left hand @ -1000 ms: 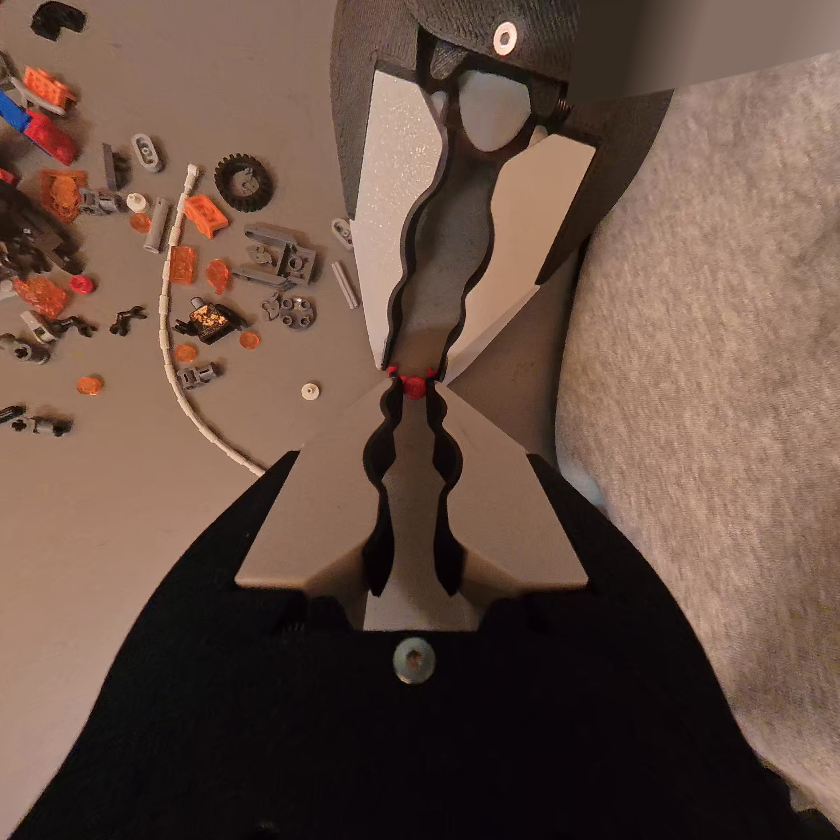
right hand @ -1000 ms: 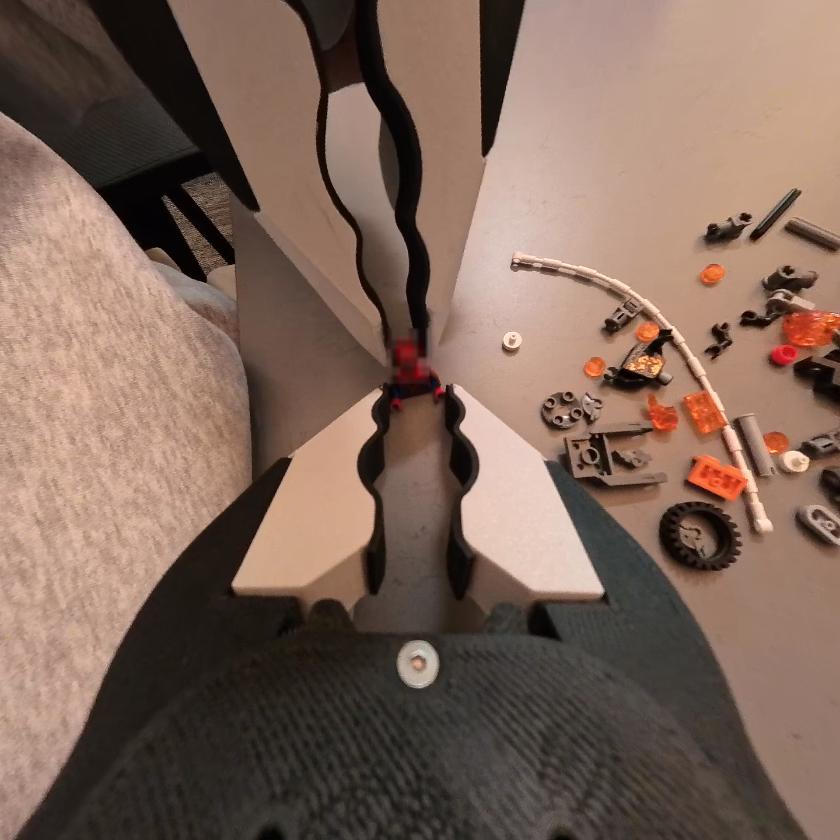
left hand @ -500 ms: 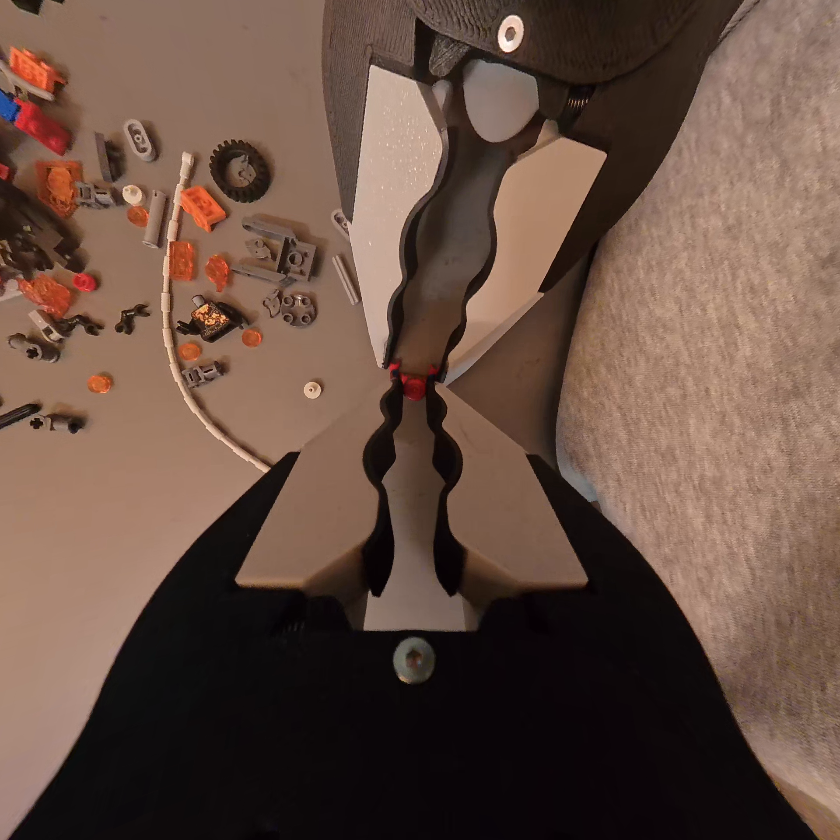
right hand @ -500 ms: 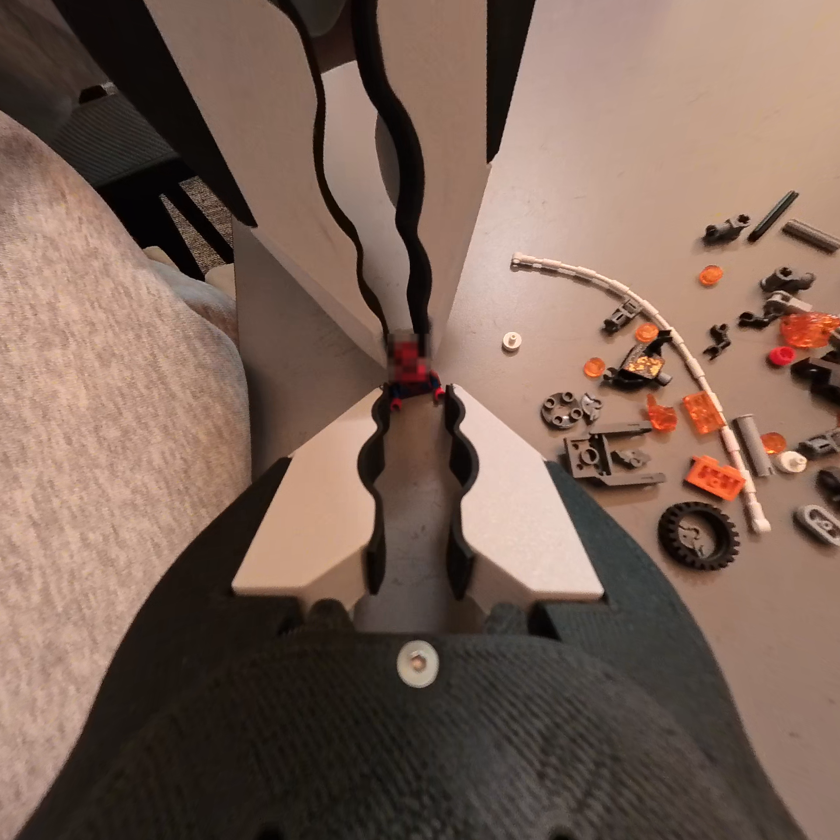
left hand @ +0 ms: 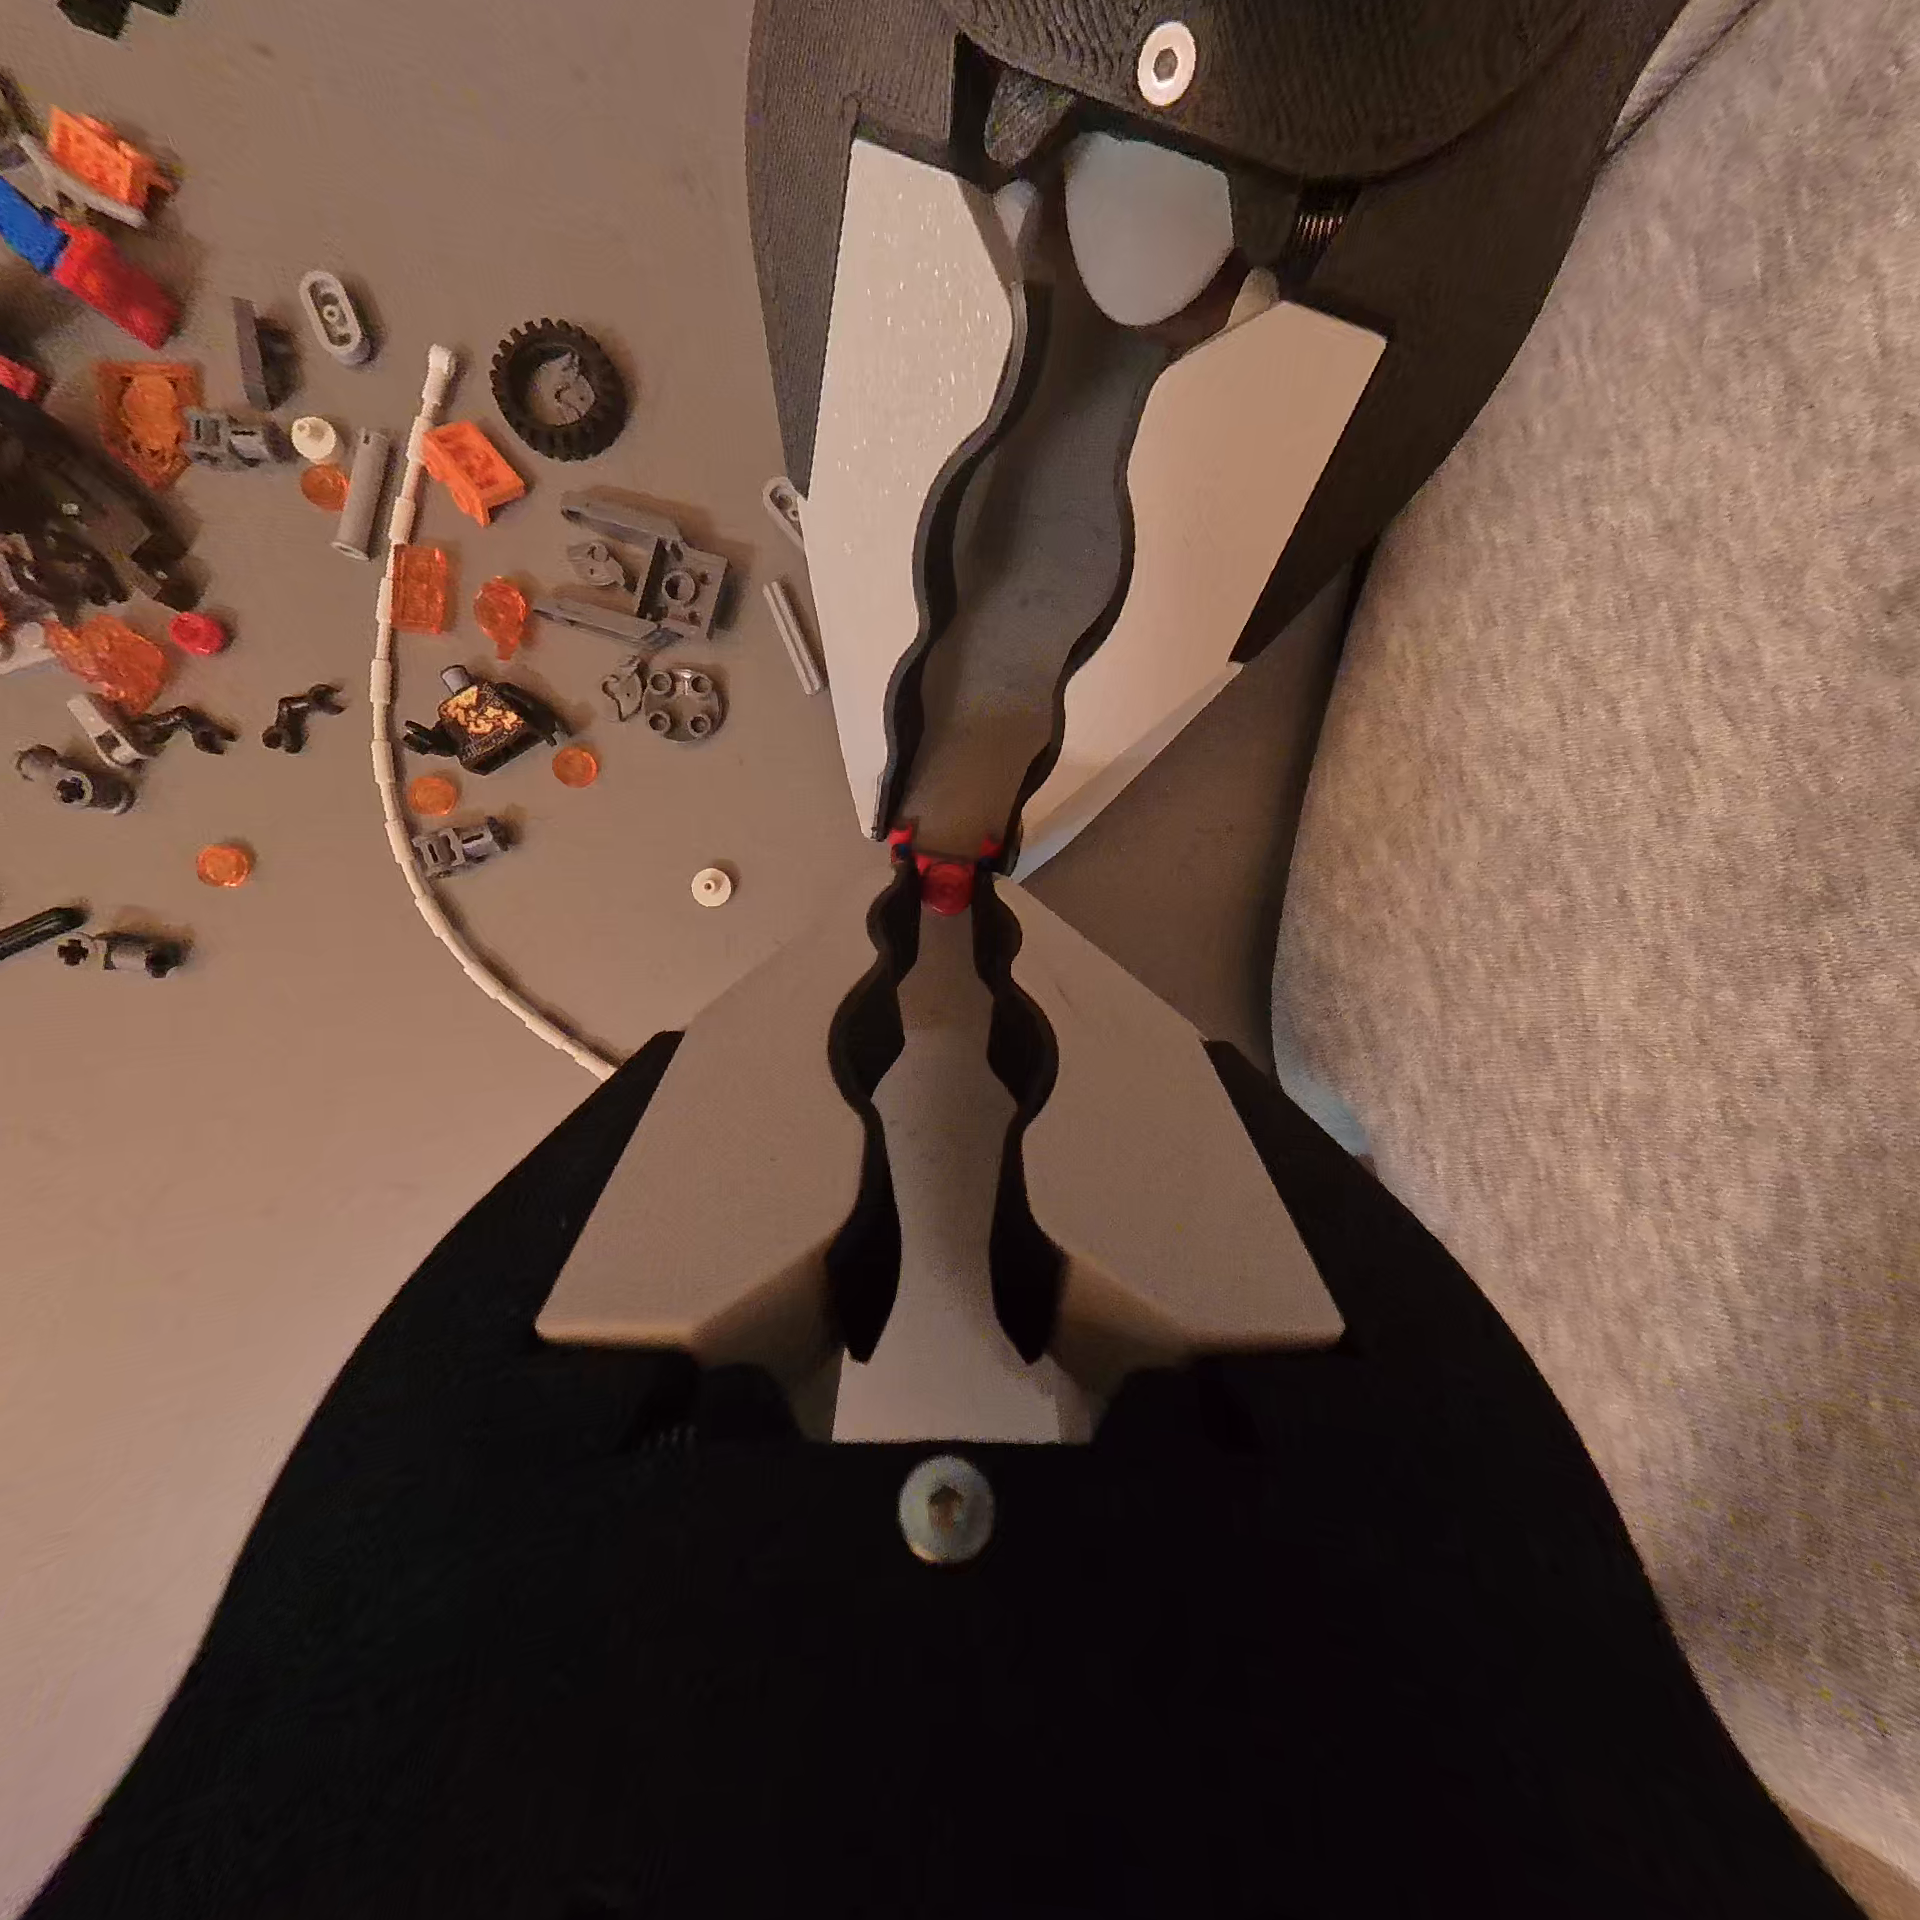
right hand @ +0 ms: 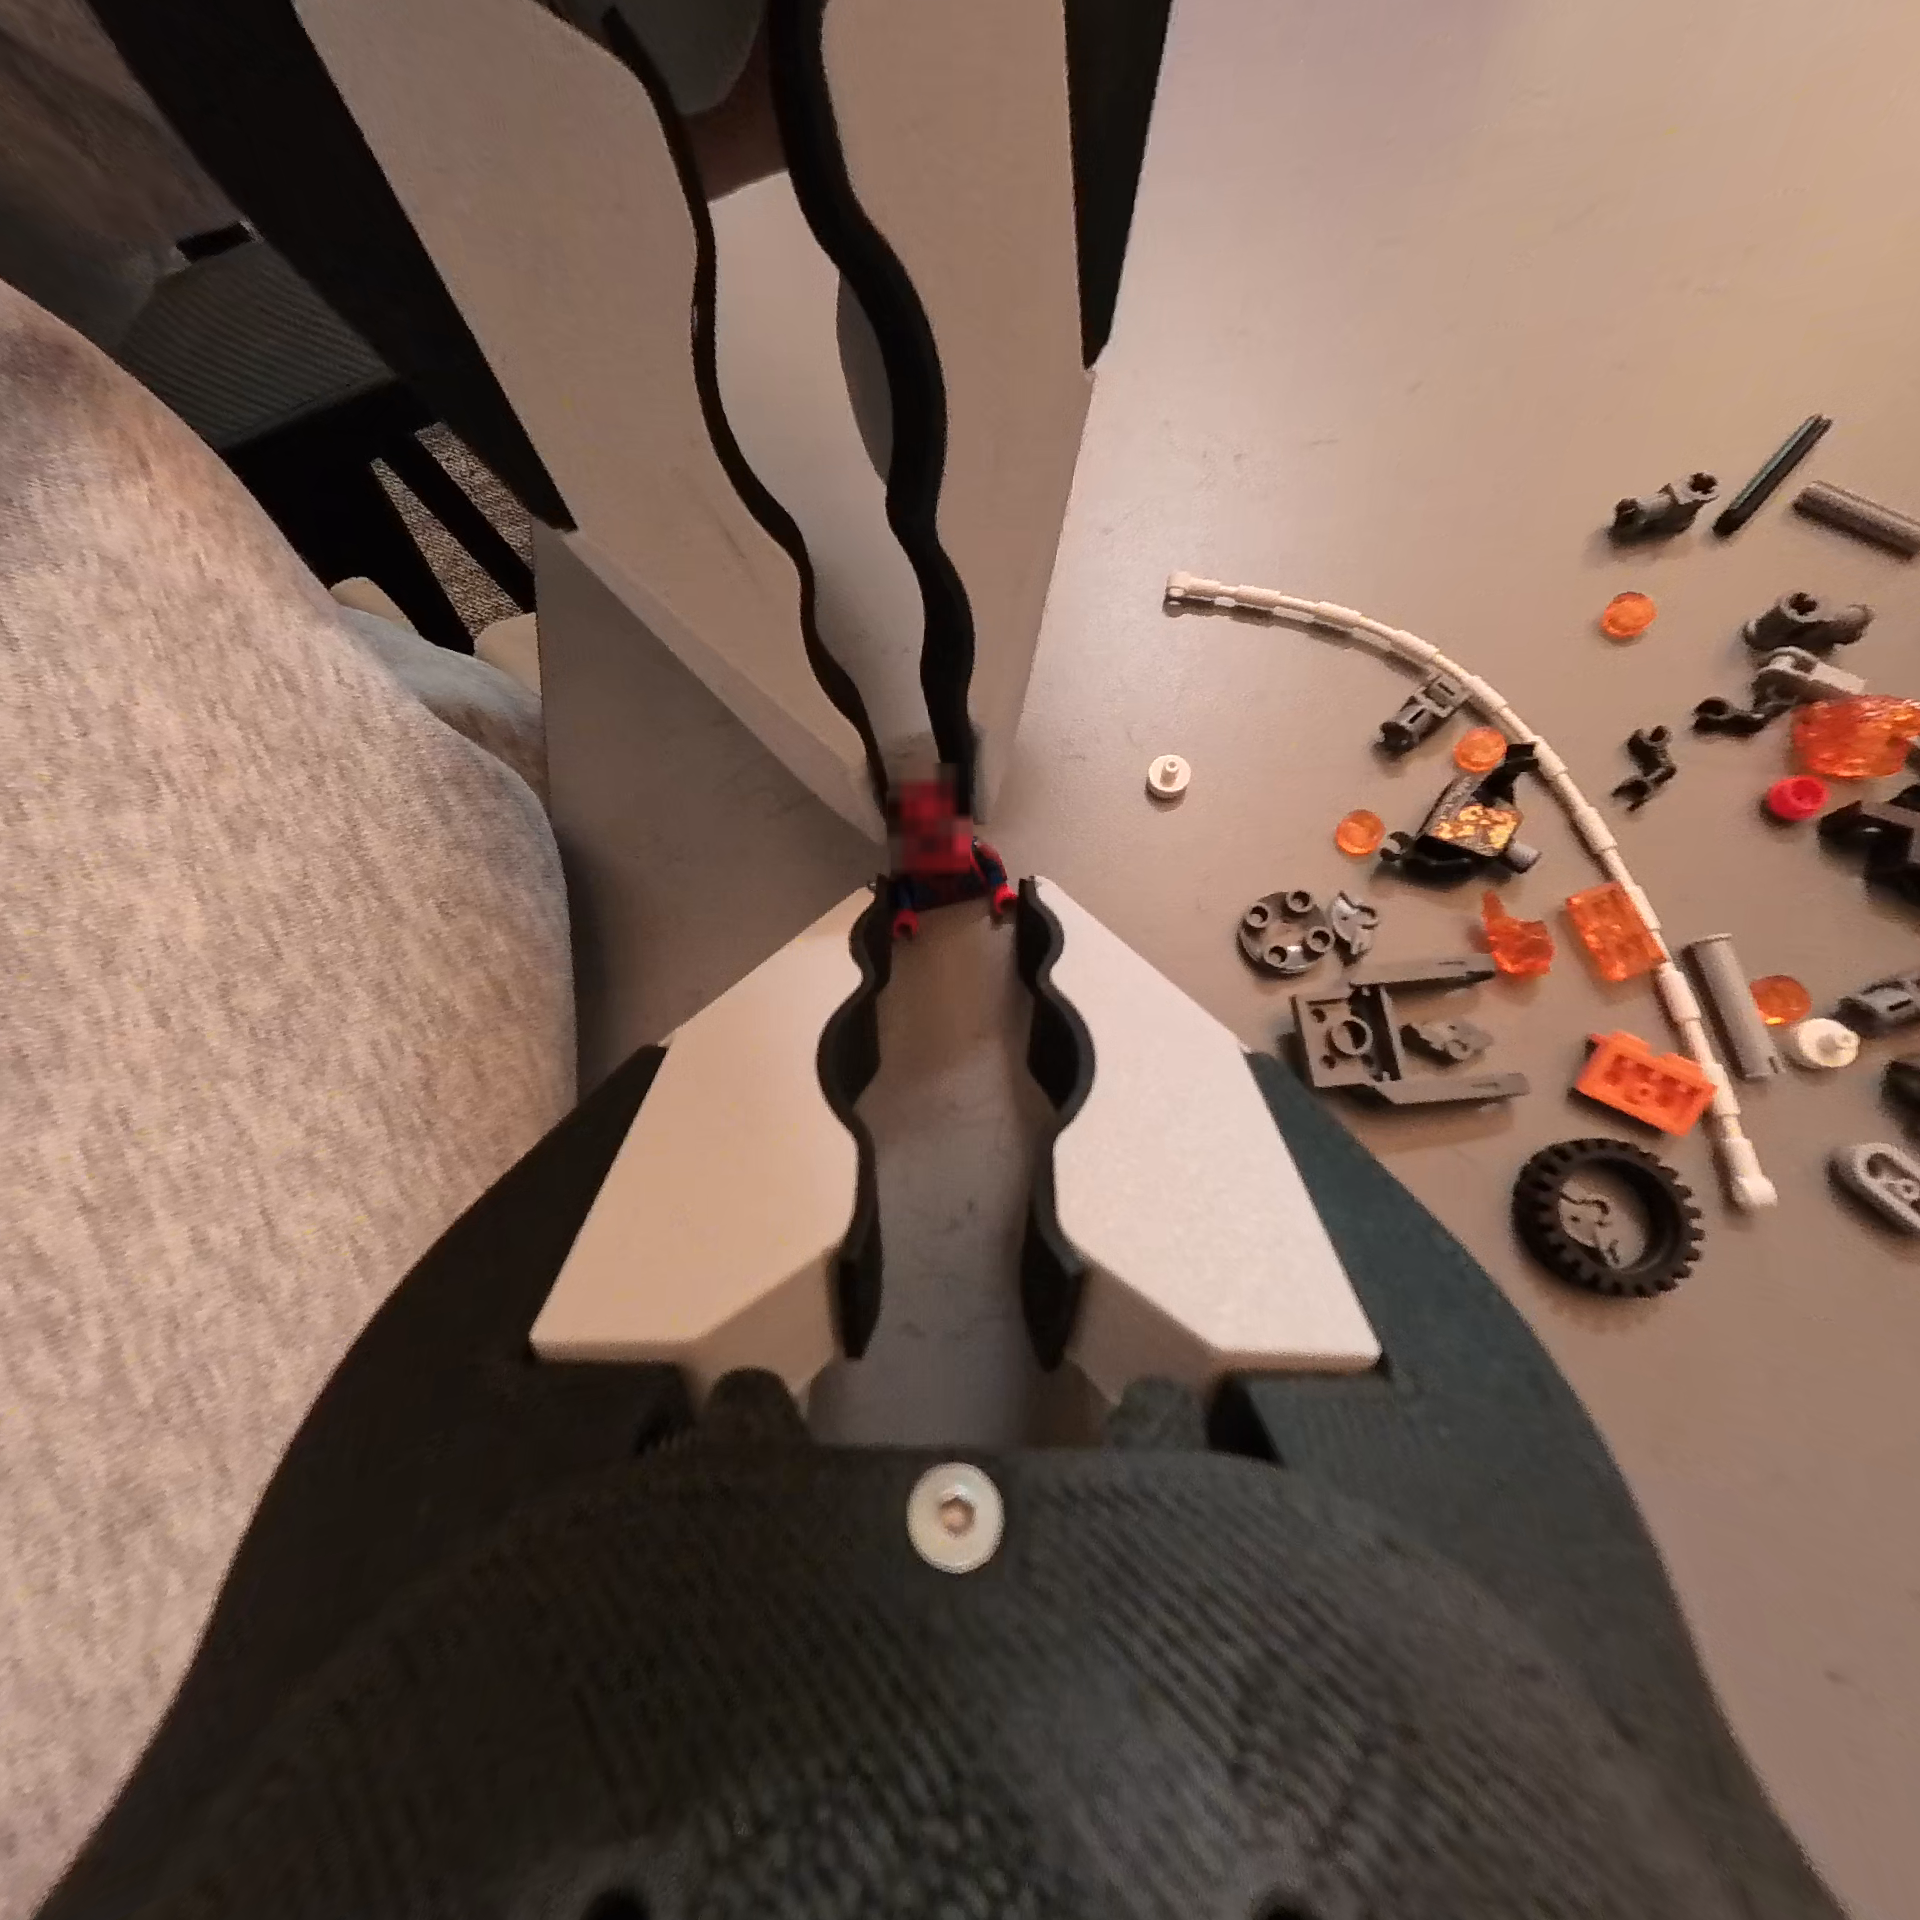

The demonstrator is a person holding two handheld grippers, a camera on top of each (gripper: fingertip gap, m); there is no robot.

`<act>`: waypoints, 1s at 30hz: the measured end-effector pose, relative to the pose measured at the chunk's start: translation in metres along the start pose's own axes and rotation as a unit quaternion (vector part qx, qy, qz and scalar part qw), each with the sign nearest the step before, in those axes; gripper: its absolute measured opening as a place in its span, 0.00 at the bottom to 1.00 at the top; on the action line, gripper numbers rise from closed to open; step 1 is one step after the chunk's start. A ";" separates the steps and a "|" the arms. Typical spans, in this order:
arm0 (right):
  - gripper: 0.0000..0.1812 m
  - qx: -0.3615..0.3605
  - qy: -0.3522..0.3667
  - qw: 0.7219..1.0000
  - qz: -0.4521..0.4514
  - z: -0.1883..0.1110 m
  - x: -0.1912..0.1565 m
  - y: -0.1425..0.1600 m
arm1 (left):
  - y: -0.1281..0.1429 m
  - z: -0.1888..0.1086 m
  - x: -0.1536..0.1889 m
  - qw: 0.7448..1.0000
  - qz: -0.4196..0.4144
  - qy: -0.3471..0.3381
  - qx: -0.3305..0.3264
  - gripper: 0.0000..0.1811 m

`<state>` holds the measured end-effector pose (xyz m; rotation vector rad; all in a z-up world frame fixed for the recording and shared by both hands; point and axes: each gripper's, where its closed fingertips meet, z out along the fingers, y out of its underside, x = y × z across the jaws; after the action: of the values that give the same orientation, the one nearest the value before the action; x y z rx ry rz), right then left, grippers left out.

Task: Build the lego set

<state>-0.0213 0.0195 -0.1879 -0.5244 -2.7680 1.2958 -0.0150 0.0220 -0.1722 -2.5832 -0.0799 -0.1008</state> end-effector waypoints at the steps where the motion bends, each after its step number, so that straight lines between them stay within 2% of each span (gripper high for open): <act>1: 0.13 0.000 0.000 1.000 0.000 0.000 0.000 0.000 | 0.000 0.000 0.000 1.000 -0.001 0.000 0.002 0.05; 12: 0.13 0.001 0.000 1.000 0.009 0.001 0.001 0.000 | 0.000 0.001 0.000 0.999 -0.020 -0.025 0.012 0.05; 30: 0.13 0.001 0.003 1.000 0.006 0.002 0.002 0.000 | 0.003 0.004 0.000 0.998 -0.045 0.016 0.038 0.06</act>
<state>-0.0232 0.0190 -0.1892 -0.5442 -2.7629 1.2964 -0.0142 0.0218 -0.1773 -2.5004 -0.1852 -0.1688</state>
